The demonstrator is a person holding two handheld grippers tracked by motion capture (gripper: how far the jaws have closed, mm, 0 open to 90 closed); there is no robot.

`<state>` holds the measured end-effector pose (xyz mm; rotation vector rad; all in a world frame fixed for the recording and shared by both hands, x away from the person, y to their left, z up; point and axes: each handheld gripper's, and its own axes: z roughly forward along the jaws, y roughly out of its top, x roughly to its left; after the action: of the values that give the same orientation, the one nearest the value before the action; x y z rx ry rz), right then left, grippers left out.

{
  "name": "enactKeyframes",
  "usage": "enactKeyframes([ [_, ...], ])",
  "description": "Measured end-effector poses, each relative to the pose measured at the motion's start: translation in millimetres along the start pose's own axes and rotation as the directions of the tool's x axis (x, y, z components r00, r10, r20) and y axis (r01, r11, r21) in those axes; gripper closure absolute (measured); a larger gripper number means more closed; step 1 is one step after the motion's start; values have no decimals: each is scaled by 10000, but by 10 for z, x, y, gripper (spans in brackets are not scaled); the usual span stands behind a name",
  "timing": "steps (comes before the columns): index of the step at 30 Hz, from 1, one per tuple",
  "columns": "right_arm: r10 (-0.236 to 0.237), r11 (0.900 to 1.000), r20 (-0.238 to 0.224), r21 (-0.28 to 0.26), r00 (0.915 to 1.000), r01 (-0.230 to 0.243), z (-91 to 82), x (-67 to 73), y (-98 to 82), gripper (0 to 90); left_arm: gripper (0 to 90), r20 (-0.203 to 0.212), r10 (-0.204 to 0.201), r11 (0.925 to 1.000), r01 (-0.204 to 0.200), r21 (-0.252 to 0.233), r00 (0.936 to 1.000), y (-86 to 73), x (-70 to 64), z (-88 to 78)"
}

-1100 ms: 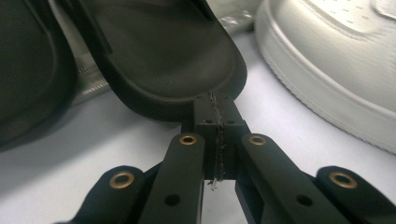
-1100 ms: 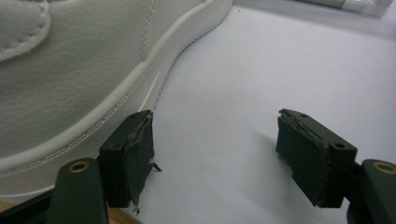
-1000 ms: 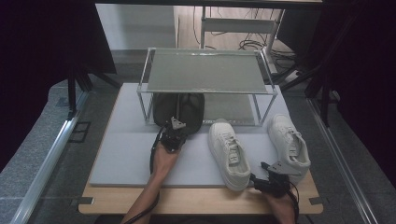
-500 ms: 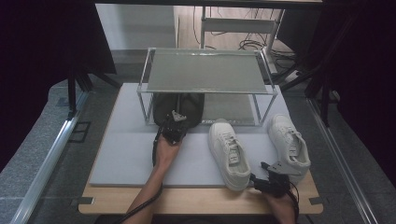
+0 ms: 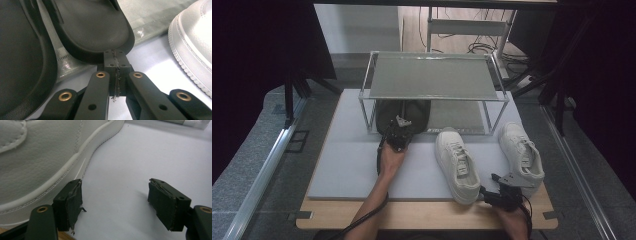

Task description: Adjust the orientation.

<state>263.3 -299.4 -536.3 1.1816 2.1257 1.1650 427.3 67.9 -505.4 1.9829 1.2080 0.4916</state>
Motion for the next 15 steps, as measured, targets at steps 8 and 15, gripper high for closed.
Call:
enactKeyframes([
  [8,-14,10000,20,22,10000,14,-1,0,1,278,846,456,106,9999,-103,-78,9989,-64,-58,-130],
  [15,-50,10000,74,31,10000,50,0,5,2,279,730,539,765,9971,-763,-63,9956,-83,-147,-300],
])
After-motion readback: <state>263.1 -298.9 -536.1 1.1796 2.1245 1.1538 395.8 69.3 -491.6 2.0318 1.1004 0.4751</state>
